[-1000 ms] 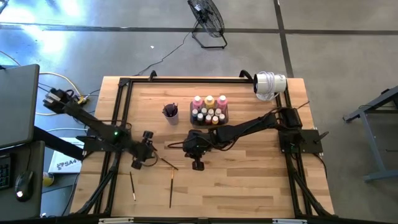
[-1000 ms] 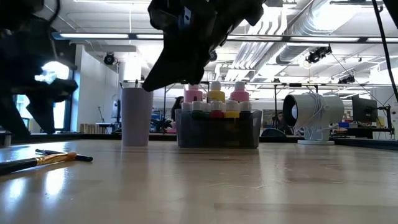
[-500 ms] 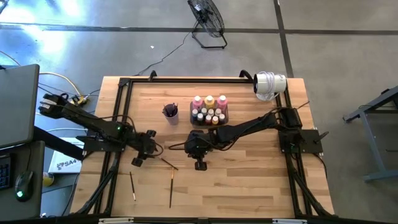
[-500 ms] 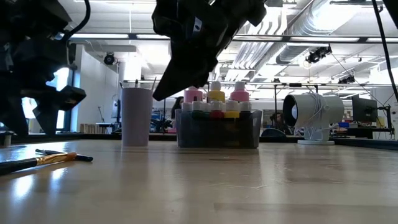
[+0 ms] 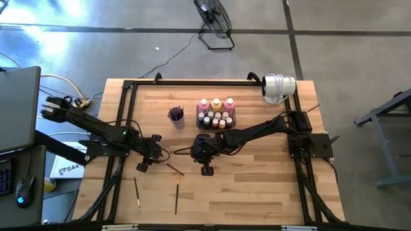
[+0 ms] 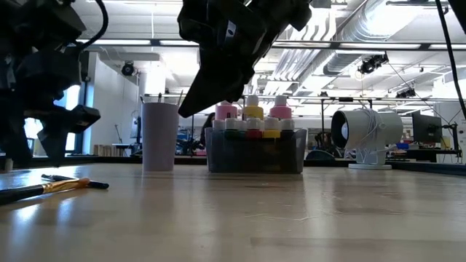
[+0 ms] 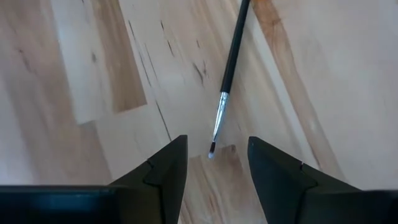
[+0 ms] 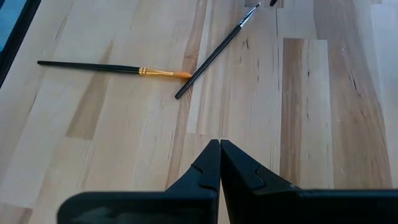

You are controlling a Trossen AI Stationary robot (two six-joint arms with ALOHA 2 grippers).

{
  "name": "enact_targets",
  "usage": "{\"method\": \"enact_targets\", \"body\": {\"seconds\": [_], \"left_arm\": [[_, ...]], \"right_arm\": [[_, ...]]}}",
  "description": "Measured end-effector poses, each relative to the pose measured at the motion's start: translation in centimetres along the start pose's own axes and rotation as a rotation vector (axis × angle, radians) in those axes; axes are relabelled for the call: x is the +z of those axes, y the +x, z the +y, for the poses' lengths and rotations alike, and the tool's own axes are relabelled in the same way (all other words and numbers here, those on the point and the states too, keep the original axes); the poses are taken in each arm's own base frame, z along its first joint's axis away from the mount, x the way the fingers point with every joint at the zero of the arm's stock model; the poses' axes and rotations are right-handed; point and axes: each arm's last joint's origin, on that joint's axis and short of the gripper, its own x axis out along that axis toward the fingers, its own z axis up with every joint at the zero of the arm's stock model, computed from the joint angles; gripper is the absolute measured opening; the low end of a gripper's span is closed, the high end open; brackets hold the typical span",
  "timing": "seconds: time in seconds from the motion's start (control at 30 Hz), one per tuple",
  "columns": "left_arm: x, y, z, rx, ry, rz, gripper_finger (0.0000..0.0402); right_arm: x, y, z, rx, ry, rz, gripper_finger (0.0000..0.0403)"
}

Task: Pick & Place Paint Supplies
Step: Put the silver paint brush into the purple cup

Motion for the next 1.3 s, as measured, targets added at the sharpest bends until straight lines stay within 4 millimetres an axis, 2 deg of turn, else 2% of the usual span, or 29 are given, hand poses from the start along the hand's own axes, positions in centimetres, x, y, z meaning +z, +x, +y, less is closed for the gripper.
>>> {"method": "enact_targets", "body": {"seconds": [0.43,0.53,0.8,0.87,1.07,1.3], "left_arm": [[0.1,2.4,0.1,-0.016,0.006,0.052,0.0156],[0.1,2.4,0.1,-0.016,0.003,0.055,0.0130],[0.1,2.4,0.0,-0.028,-0.005,0.057,0.0023],[0.1,2.4,0.0,-0.039,-0.006,0.058,0.0008],[0.1,2.4,0.0,-0.054,-0.010,0.054,0.0004],[0.8,2.2,-0.2,-0.103,-0.008,0.015,0.0001]], "right_arm": [[0.0,0.0,0.0,0.000,0.000,-0.003,0.0002],[0.0,0.0,0.0,0.000,0.000,-0.003,0.0002],[-0.2,0.0,0.0,0.001,0.002,0.020,0.0002],[-0.5,0.0,0.0,0.002,0.005,0.051,0.0002],[-1.3,0.0,-0.1,-0.004,0.017,0.136,0.0002],[-1.5,-0.1,0.0,0.044,0.021,0.156,0.0002]]}}
